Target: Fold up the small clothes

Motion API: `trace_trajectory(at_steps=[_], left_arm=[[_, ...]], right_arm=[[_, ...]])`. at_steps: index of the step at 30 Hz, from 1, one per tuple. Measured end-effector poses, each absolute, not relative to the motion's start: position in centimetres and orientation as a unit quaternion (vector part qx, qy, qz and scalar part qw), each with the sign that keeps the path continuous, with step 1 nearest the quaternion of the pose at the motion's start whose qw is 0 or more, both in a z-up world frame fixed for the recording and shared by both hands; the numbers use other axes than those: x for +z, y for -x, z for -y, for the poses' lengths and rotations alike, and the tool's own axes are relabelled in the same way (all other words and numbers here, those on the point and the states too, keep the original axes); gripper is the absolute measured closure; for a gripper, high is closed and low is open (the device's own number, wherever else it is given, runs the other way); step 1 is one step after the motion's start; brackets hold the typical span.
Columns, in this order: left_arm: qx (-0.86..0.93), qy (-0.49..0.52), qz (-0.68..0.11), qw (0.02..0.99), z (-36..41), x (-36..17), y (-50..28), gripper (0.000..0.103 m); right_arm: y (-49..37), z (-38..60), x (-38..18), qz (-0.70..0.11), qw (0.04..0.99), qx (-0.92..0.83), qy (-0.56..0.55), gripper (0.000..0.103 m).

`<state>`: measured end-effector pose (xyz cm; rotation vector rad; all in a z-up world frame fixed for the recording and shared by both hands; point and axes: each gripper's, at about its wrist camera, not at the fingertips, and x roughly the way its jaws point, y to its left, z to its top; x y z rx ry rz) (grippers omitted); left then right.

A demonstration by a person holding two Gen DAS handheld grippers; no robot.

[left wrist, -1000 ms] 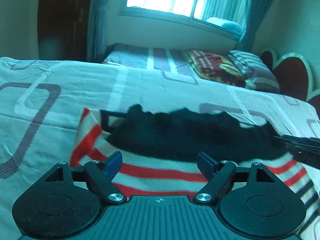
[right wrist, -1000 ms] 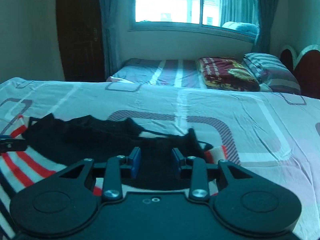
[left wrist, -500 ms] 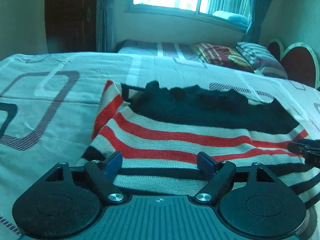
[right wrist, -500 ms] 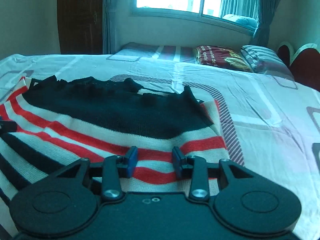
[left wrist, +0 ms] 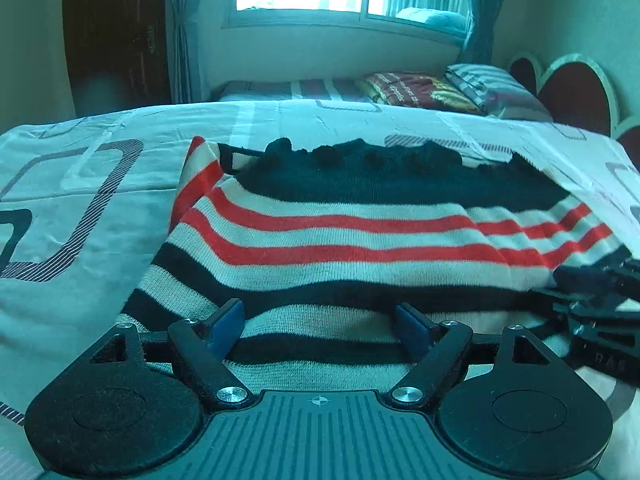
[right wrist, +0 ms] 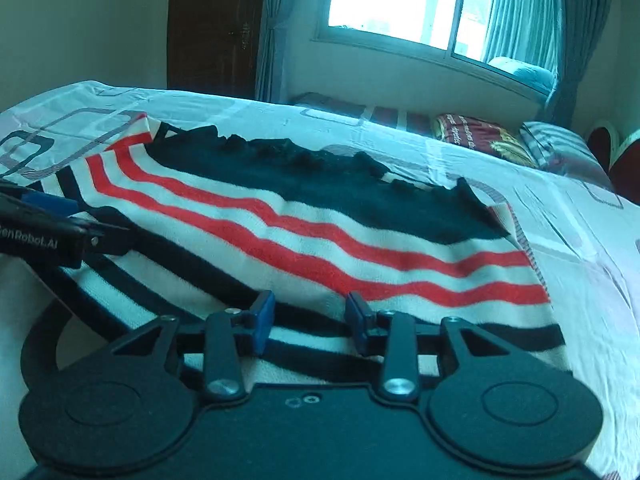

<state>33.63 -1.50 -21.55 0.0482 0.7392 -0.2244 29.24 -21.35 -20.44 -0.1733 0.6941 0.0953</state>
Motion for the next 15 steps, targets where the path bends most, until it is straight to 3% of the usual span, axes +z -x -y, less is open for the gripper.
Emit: trace_trajectory(at_steps=[7, 15], left_arm=[[-0.110, -0.017, -0.360, 0.926, 1.3, -20.2, -32.1, 0.021], [-0.107, -0.030, -0.380, 0.918, 1.3, -20.5, -32.3, 0.021]], right_arm=[[-27.6, 20.4, -18.5, -0.340, 0.938, 0.049, 0.045, 0.062], [-26.9, 20.3, -20.3, -0.375, 0.925, 0.049, 0.038, 0.058]])
